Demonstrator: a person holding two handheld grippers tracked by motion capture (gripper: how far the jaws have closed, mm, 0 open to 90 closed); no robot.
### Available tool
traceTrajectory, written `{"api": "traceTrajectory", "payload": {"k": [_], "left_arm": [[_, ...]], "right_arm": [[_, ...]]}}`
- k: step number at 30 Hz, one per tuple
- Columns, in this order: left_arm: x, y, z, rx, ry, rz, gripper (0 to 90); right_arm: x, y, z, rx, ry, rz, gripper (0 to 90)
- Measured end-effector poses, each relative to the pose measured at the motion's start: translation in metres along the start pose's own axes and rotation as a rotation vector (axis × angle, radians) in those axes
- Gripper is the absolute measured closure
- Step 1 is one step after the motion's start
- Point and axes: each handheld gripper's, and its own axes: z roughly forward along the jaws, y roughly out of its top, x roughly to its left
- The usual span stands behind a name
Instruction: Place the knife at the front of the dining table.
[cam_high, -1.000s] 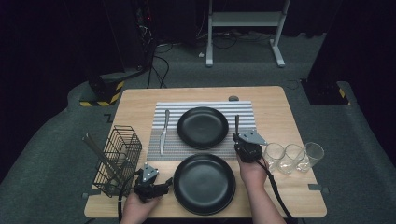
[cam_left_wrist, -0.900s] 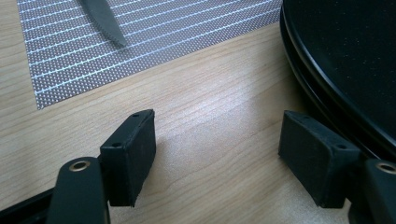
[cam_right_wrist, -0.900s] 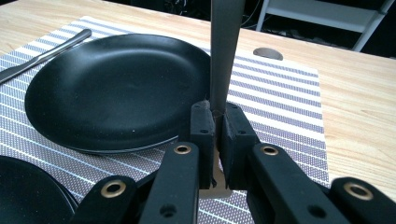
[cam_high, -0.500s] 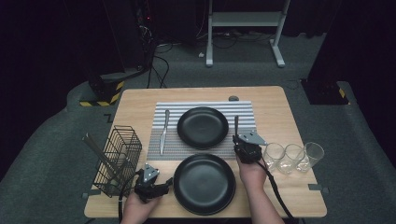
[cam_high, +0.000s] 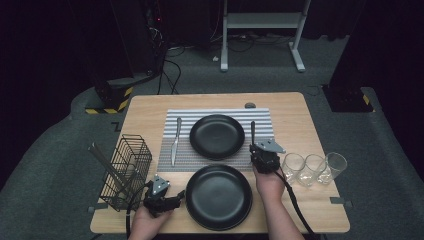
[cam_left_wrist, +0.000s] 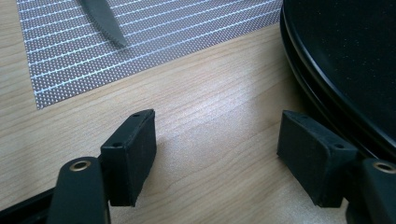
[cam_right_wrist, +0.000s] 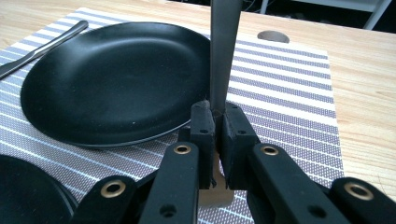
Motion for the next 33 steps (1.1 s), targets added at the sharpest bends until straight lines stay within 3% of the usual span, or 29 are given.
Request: {"api": "traceTrajectory", "payload": {"k": [6, 13, 28, 33], "left_arm": [[0.000, 0.000, 0.000, 0.000, -0.003, 0.002, 28.2], [-0.001, 0.000, 0.000, 0.001, 0.002, 0.008, 28.9], [0.001, 0.000, -0.001, -0.004, -0.013, -0.006, 28.6], [0.002, -0.001, -0.001, -0.005, -0.023, -0.009, 28.6]], "right_arm": [[-0.001, 0.003, 0.007, 0.005, -0.012, 0.004, 83.9], [0.003, 0.008, 0.016, 0.020, -0.029, -0.025, 83.8], [-0.001, 0.013, 0.036, 0.038, -0.034, 0.015, 83.6], [-0.005, 0.015, 0.042, 0.052, -0.058, 0.019, 83.3]]}}
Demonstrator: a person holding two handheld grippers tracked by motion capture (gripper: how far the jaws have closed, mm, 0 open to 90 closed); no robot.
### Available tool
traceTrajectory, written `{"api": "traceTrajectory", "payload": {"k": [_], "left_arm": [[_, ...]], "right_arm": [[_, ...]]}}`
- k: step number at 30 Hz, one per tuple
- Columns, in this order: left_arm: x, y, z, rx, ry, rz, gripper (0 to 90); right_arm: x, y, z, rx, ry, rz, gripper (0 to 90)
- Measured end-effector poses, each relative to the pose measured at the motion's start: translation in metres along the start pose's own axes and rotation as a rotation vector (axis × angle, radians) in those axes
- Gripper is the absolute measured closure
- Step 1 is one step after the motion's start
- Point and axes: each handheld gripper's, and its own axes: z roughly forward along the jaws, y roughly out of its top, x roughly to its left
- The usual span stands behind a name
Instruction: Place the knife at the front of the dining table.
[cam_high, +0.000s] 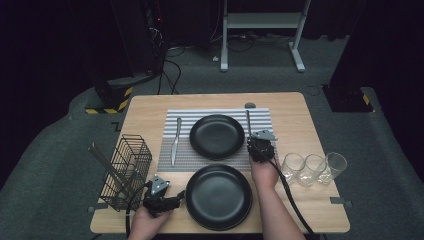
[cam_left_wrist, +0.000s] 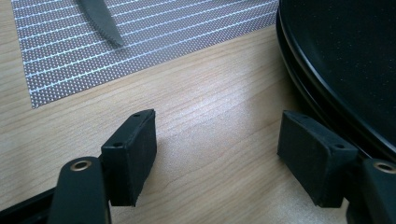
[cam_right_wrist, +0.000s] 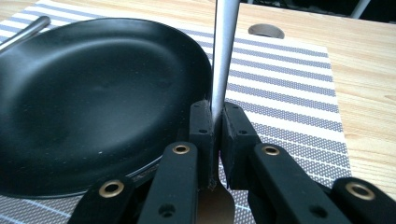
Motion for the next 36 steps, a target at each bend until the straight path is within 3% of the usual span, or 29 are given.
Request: {"api": "traceTrajectory", "payload": {"k": [12, 22, 36], "left_arm": [[0.000, 0.000, 0.000, 0.000, 0.001, 0.003, 28.7], [0.001, 0.000, 0.000, -0.003, -0.009, -0.009, 28.7], [0.000, 0.000, 0.000, -0.002, -0.009, -0.003, 28.7]], "right_arm": [[-0.007, 0.001, 0.012, 0.037, -0.043, 0.027, 84.0], [-0.010, -0.001, 0.022, 0.070, -0.077, 0.022, 84.5], [-0.005, 0.003, 0.006, 0.063, -0.070, 0.019, 85.6]]}}
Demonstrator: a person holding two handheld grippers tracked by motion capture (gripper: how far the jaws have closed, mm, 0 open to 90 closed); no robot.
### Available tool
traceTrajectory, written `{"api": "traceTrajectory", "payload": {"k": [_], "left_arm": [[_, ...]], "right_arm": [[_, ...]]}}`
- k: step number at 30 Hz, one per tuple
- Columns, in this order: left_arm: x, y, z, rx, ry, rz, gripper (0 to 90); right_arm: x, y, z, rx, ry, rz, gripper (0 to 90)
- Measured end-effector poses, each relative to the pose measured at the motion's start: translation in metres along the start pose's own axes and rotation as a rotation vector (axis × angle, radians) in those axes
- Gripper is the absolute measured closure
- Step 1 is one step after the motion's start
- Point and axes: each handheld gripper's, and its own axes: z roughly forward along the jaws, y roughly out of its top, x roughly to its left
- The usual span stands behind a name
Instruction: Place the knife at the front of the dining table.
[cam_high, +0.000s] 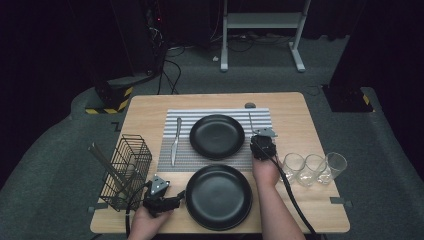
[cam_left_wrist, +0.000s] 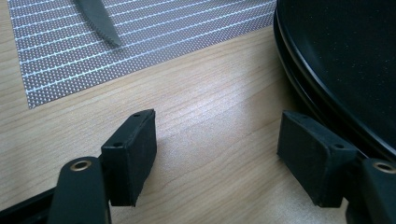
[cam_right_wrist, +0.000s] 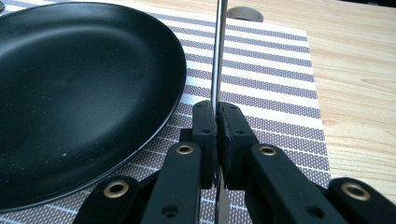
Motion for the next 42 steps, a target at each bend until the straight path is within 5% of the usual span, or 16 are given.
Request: {"api": "traceTrajectory", "payload": {"k": [42], "left_arm": [[0.001, 0.000, -0.001, -0.003, -0.022, -0.007, 28.5]], "right_arm": [[-0.007, -0.001, 0.042, 0.158, -0.060, 0.070, 85.8]]}}
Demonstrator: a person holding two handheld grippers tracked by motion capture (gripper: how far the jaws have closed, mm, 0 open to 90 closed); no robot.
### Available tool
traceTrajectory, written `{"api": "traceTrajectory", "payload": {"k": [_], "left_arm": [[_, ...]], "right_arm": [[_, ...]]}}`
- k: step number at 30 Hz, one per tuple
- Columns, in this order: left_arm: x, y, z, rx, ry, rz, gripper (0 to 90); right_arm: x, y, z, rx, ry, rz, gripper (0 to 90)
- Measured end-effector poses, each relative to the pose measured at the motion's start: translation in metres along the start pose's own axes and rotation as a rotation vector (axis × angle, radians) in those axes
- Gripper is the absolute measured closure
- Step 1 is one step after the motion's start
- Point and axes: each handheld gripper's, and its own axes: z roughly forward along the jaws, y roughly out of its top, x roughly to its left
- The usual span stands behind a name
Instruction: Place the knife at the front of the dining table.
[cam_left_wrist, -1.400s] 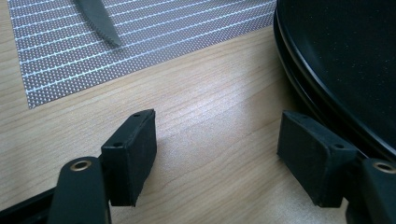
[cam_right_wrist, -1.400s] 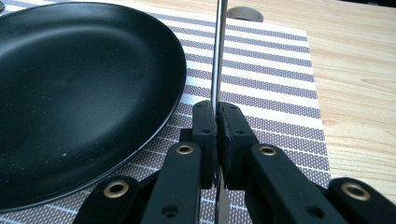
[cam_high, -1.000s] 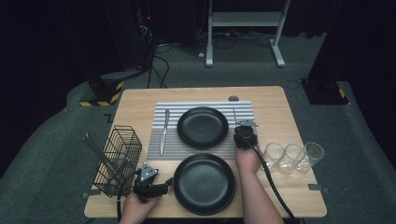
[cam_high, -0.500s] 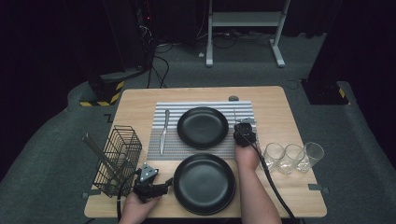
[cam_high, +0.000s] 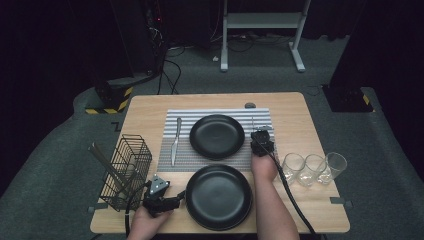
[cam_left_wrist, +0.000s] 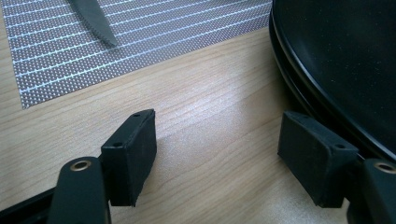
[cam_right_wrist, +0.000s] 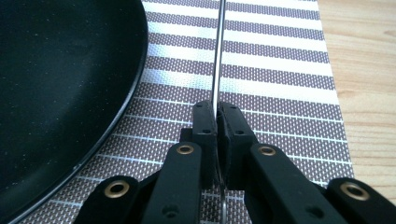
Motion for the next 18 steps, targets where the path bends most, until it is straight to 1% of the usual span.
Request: {"api": "traceTrajectory", "payload": {"k": [5, 18], "left_arm": [[0.0000, 0.0000, 0.0000, 0.000, -0.001, 0.000, 28.5], [-0.0006, 0.0000, 0.0002, 0.000, -0.001, 0.007, 28.5]], "right_arm": [[-0.0001, -0.0017, 0.0033, 0.013, -0.013, -0.001, 85.6], [-0.0003, -0.0016, 0.0043, 0.000, -0.019, -0.006, 84.5]]}}
